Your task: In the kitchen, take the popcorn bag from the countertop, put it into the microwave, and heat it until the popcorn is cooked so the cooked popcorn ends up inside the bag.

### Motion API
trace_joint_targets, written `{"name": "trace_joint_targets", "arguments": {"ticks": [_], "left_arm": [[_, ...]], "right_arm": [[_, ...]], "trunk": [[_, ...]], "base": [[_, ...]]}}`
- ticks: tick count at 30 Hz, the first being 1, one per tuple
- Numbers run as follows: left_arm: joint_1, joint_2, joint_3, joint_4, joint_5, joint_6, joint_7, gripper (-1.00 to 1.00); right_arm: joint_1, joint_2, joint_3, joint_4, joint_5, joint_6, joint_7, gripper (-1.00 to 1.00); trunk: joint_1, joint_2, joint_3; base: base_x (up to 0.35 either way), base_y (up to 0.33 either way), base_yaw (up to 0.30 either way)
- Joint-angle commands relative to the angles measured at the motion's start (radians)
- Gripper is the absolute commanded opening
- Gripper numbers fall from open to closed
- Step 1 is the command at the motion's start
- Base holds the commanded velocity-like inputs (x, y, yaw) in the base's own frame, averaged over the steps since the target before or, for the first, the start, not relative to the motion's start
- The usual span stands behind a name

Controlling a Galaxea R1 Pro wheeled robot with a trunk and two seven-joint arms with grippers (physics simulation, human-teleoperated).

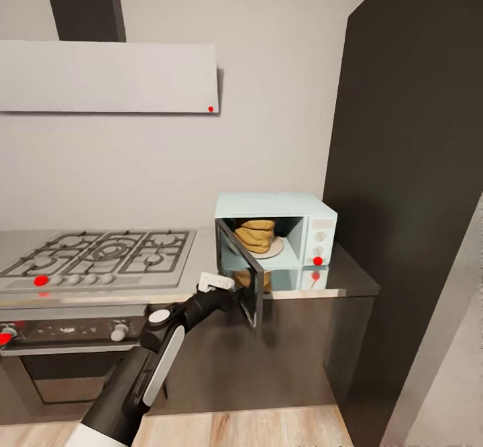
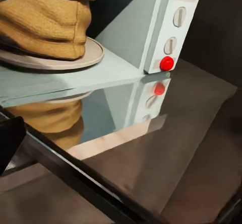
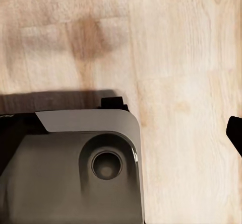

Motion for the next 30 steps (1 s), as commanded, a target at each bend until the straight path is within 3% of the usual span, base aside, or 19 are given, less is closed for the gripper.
{"name": "trace_joint_targets", "arguments": {"ticks": [1, 5, 24, 30], "left_arm": [[-0.001, 0.000, 0.000, -0.001, 0.009, 0.008, 0.015, 1.00], [-0.001, -0.001, -0.001, -0.001, 0.010, 0.007, 0.047, 1.00], [-0.001, -0.001, 0.001, -0.002, 0.004, 0.007, 0.052, 1.00], [-0.001, -0.001, 0.003, -0.002, 0.001, 0.007, 0.052, 1.00]], "right_arm": [[-0.001, 0.000, -0.004, 0.003, -0.001, -0.006, -0.001, 1.00], [-0.001, 0.000, -0.004, 0.003, -0.001, -0.006, -0.001, 1.00], [-0.002, 0.000, -0.005, 0.004, -0.003, -0.006, -0.002, 1.00], [-0.002, -0.003, -0.006, 0.003, -0.002, -0.006, -0.001, 1.00]], "trunk": [[0.000, -0.001, -0.001], [0.000, -0.001, -0.001], [0.000, -0.001, -0.001], [0.000, -0.001, -0.001]], "base": [[0.000, 0.000, -0.153], [0.000, 0.000, -0.152], [0.000, 0.000, -0.220], [0.000, 0.000, -0.040]]}}
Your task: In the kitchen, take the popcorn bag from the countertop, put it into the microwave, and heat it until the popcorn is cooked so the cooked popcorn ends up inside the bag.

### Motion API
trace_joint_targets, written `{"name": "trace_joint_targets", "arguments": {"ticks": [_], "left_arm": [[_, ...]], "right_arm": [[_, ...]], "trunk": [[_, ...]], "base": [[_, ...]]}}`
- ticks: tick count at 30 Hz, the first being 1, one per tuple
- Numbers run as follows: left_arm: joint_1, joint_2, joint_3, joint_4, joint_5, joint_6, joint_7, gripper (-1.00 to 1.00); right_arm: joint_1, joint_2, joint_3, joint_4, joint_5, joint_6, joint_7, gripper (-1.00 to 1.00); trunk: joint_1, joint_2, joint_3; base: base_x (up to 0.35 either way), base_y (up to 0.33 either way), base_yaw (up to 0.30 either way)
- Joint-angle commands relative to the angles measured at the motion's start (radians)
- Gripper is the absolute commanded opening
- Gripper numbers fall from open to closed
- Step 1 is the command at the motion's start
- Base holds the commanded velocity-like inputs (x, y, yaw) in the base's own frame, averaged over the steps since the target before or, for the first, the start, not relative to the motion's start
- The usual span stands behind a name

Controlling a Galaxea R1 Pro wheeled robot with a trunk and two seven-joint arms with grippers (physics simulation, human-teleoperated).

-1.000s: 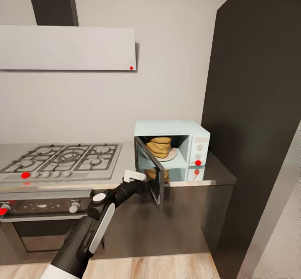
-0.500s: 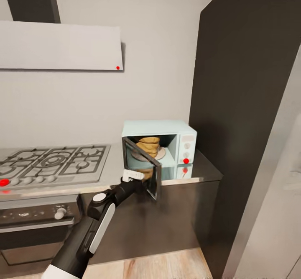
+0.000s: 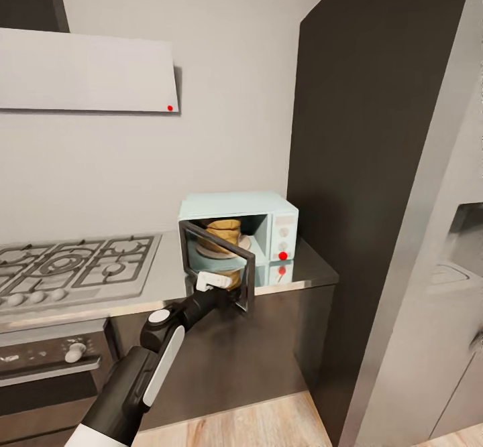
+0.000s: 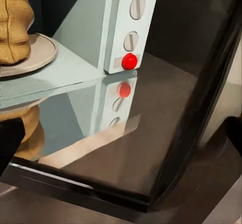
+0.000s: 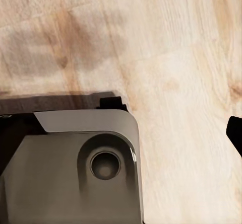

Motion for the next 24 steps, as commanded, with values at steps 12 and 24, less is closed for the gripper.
{"name": "trace_joint_targets", "arguments": {"ticks": [12, 24], "left_arm": [[-0.001, 0.004, 0.011, -0.011, 0.009, 0.007, 0.006, 1.00], [-0.001, 0.004, 0.013, -0.011, 0.007, 0.007, 0.007, 1.00]], "right_arm": [[-0.001, -0.001, -0.003, 0.003, 0.000, -0.007, 0.000, 1.00], [-0.001, -0.002, -0.003, 0.003, 0.000, -0.007, 0.000, 1.00]], "trunk": [[0.000, -0.001, -0.001], [0.000, -0.001, -0.001]], "base": [[0.000, 0.001, 0.000], [0.000, 0.070, 0.000]]}}
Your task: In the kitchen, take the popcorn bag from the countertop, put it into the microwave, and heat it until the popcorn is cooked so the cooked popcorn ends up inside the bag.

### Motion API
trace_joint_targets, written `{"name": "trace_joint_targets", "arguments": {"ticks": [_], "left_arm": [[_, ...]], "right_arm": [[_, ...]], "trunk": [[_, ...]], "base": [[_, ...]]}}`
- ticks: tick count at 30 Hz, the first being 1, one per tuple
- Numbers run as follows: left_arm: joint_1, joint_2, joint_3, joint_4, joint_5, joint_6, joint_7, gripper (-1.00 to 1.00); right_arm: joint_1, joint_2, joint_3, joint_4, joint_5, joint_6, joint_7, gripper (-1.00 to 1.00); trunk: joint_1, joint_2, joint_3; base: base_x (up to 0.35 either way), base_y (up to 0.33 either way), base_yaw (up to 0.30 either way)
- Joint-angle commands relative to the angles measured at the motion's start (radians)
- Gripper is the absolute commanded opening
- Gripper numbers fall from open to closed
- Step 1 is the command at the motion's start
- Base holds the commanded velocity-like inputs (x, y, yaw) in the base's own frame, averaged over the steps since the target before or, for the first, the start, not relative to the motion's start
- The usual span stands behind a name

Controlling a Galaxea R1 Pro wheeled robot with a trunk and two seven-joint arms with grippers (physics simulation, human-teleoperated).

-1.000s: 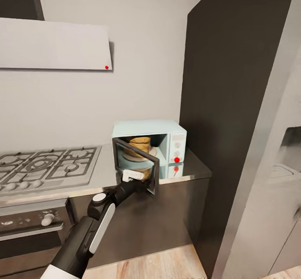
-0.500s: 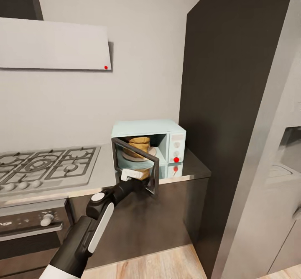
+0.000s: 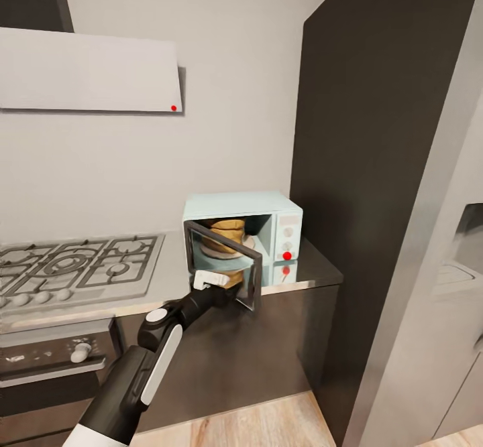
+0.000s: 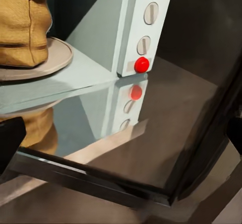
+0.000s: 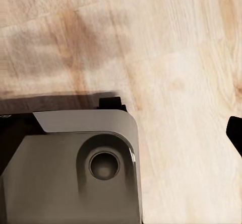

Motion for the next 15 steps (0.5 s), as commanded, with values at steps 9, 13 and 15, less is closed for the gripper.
{"name": "trace_joint_targets", "arguments": {"ticks": [9, 13, 15], "left_arm": [[-0.001, -0.001, 0.002, 0.001, 0.007, 0.007, 0.002, 1.00], [-0.001, -0.002, 0.001, 0.001, 0.007, 0.007, 0.004, 1.00], [-0.001, -0.003, 0.000, 0.002, 0.007, 0.007, 0.004, 1.00]], "right_arm": [[-0.001, 0.001, -0.004, 0.003, -0.001, -0.007, -0.001, 1.00], [-0.001, 0.001, -0.004, 0.003, -0.001, -0.006, -0.001, 1.00], [-0.001, 0.002, -0.004, 0.003, -0.001, -0.006, -0.001, 1.00]], "trunk": [[0.000, -0.001, -0.001], [0.000, -0.001, -0.001], [0.000, -0.001, -0.001]], "base": [[0.000, 0.092, 0.000], [0.040, 0.007, 0.000], [0.139, 0.002, 0.000]]}}
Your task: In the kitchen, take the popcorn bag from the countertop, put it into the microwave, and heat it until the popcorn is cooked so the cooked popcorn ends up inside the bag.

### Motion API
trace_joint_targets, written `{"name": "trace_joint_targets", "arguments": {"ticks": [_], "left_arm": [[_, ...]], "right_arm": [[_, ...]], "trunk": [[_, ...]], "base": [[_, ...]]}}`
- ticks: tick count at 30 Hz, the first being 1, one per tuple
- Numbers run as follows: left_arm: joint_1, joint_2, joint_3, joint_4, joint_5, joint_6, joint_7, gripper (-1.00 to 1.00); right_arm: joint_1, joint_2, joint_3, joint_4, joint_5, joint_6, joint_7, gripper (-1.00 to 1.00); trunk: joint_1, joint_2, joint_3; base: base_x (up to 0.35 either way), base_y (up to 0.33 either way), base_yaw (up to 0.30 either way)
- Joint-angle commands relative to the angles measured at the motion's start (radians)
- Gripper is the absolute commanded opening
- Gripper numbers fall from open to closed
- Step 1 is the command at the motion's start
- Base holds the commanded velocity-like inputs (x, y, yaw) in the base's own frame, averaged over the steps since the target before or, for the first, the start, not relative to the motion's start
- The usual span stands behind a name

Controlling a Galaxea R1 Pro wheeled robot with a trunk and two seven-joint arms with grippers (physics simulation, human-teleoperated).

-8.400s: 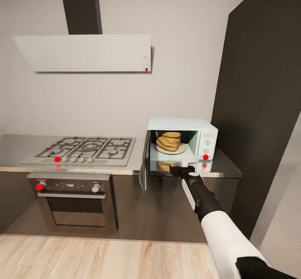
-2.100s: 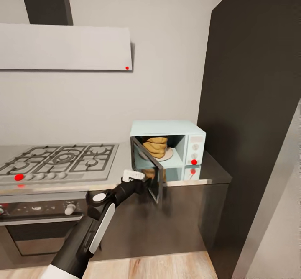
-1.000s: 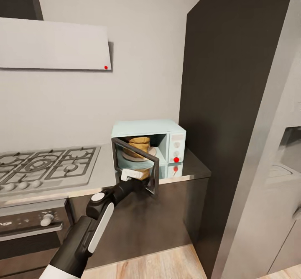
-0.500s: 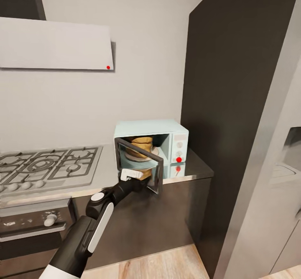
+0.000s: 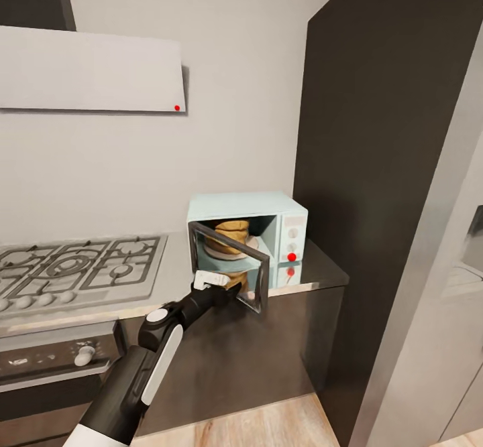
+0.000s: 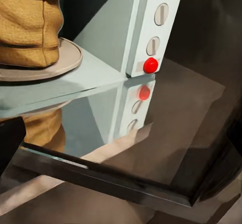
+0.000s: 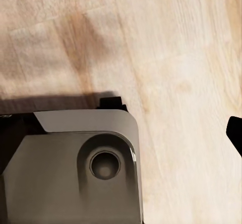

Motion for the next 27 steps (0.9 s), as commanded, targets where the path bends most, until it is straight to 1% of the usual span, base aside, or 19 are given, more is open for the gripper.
{"name": "trace_joint_targets", "arguments": {"ticks": [1, 4, 9, 22, 23, 26, 27], "left_arm": [[-0.001, 0.000, 0.000, -0.001, 0.007, 0.007, -0.001, 1.00], [-0.001, -0.001, 0.000, 0.001, 0.008, 0.007, -0.001, 1.00], [-0.001, -0.003, -0.001, 0.001, 0.008, 0.007, 0.000, 1.00], [-0.001, -0.003, 0.001, 0.001, 0.003, 0.007, 0.007, 1.00], [-0.001, -0.004, 0.002, 0.001, 0.002, 0.007, 0.030, 1.00], [-0.001, -0.004, 0.002, 0.002, 0.009, 0.006, 0.156, 1.00], [-0.001, -0.005, 0.001, 0.003, 0.010, 0.006, 0.184, 1.00]], "right_arm": [[-0.002, 0.000, -0.004, 0.003, -0.001, -0.007, -0.001, 1.00], [-0.002, 0.000, -0.004, 0.003, -0.001, -0.006, -0.001, 1.00], [-0.002, 0.003, -0.006, 0.003, -0.004, -0.007, -0.001, 1.00], [-0.002, 0.003, -0.006, 0.003, -0.004, -0.006, -0.001, 1.00], [-0.002, 0.003, -0.006, 0.004, -0.004, -0.006, -0.001, 1.00], [-0.002, 0.003, -0.006, 0.003, -0.004, -0.006, -0.001, 1.00], [-0.002, 0.003, -0.006, 0.003, -0.004, -0.006, -0.001, 1.00]], "trunk": [[0.000, -0.001, -0.001], [0.000, -0.001, -0.001], [0.000, -0.001, -0.001], [0.000, -0.001, 0.004], [0.000, -0.001, 0.004], [0.000, -0.001, 0.004], [0.000, -0.001, 0.004]], "base": [[0.166, 0.001, 0.000], [0.180, 0.000, 0.000], [0.031, 0.000, -0.029], [0.001, 0.000, -0.158], [0.000, 0.000, -0.168], [0.000, 0.000, -0.166], [0.000, 0.000, -0.161]]}}
